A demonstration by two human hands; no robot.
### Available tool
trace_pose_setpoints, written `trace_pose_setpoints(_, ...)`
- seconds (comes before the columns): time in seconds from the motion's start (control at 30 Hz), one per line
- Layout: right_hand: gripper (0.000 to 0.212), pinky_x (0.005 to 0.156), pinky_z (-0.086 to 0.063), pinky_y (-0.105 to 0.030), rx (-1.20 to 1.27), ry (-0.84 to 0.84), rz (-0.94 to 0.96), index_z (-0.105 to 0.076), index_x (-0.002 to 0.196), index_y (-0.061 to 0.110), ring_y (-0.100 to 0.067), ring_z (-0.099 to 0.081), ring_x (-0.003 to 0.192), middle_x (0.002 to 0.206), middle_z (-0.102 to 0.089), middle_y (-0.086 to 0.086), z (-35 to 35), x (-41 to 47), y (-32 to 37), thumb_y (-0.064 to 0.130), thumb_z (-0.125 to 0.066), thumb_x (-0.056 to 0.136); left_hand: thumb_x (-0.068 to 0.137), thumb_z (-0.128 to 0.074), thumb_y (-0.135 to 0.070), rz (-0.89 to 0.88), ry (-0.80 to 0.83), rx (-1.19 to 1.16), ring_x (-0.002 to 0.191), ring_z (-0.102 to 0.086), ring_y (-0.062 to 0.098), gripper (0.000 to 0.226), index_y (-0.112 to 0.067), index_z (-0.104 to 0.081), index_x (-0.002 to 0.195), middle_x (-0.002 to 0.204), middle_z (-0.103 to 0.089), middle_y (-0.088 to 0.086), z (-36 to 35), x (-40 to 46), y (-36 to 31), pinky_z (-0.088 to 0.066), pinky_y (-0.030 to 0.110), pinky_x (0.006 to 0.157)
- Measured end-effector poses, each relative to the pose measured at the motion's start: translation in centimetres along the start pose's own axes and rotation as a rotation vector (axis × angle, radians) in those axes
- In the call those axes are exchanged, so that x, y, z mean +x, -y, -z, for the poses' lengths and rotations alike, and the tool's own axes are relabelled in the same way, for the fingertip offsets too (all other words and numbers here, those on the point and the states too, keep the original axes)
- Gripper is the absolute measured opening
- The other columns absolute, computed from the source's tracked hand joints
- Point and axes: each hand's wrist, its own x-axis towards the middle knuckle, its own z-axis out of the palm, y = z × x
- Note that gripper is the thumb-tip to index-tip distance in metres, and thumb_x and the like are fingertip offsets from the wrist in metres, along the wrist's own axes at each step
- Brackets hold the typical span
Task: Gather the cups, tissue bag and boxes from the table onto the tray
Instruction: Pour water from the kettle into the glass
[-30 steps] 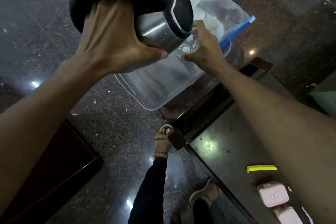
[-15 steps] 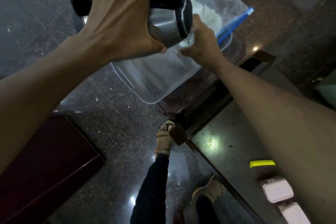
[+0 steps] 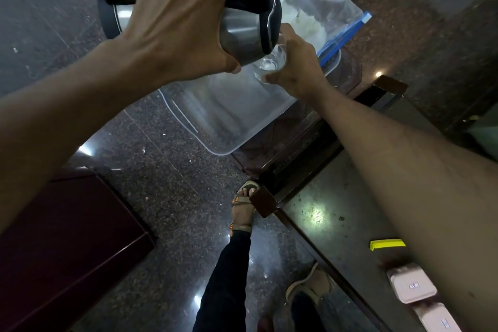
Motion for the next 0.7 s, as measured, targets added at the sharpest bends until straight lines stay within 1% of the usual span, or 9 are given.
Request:
trace_pose_setpoints(0.07, 0.086, 0.101, -0.054, -0.039, 0.009, 0.002, 0.002, -0.045, 0.141, 0.019, -0.025, -0.060, 0.124, 0.139, -0.062, -0.007, 0.04, -0.06, 0.03, 0.022, -0.093, 0.070, 0.066, -0.081, -0.071, -0.004, 0.002, 0.002, 0.129, -0.054, 0.045, 0.102, -0.014, -0.052, 0.145, 0.143, -0.057, 0.020, -0.12, 0.20, 0.24, -0.047, 0.055, 0.098)
trace_pose_setpoints(0.13, 0.086, 0.103, -0.054, -0.042, 0.015, -0.002, 0.006, -0.046, 0.141, 0.019, -0.025, -0.060, 0.126, 0.139, -0.062, -0.007, 0.05, -0.11, -0.01, 0.023, -0.094, 0.070, 0.066, -0.081, -0.071, -0.011, 0.003, 0.004, 0.129, -0.055, 0.045, 0.101, -0.016, -0.052, 0.145, 0.143, -0.058, 0.019, -0.15, 0.36, 0.41, -0.048, 0.055, 0.098)
trace_pose_setpoints(0.27, 0.087, 0.100, -0.055, -0.040, 0.022, -0.018, -0.007, -0.047, 0.141, 0.021, -0.022, -0.062, 0.121, 0.136, -0.063, -0.005, -0.03, -0.10, -0.16, 0.022, -0.095, 0.068, 0.063, -0.086, -0.064, -0.003, -0.020, 0.017, 0.122, -0.057, 0.048, 0.098, -0.011, -0.056, 0.140, 0.135, -0.061, 0.024, -0.07, 0.17, 0.19, -0.049, 0.056, 0.093)
trace_pose_setpoints(0.4, 0.087, 0.100, -0.055, -0.040, 0.030, -0.015, -0.012, -0.047, 0.140, 0.022, -0.021, -0.062, 0.119, 0.135, -0.063, -0.005, -0.10, -0.07, -0.25, 0.021, -0.095, 0.067, 0.063, -0.087, -0.063, 0.004, -0.004, 0.043, 0.123, -0.058, 0.048, 0.099, -0.011, -0.057, 0.141, 0.136, -0.061, 0.023, -0.16, 0.22, 0.07, -0.049, 0.056, 0.093)
trace_pose_setpoints(0.57, 0.088, 0.098, -0.055, -0.036, 0.034, -0.015, -0.006, -0.047, 0.141, 0.021, -0.020, -0.061, 0.117, 0.136, -0.063, -0.005, -0.06, -0.04, -0.42, 0.021, -0.095, 0.067, 0.062, -0.089, -0.062, 0.009, -0.002, 0.051, 0.128, -0.055, 0.048, 0.102, -0.012, -0.053, 0.144, 0.141, -0.059, 0.022, -0.28, 0.16, -0.11, -0.048, 0.058, 0.098)
trace_pose_setpoints(0.7, 0.087, 0.097, -0.053, -0.033, 0.040, -0.008, 0.006, -0.047, 0.142, 0.019, -0.020, -0.061, 0.119, 0.137, -0.062, -0.006, 0.03, -0.10, -0.55, 0.020, -0.095, 0.068, 0.063, -0.091, -0.059, 0.015, -0.002, 0.068, 0.128, -0.054, 0.050, 0.100, -0.010, -0.054, 0.142, 0.140, -0.058, 0.024, -0.32, 0.17, -0.18, -0.048, 0.061, 0.098)
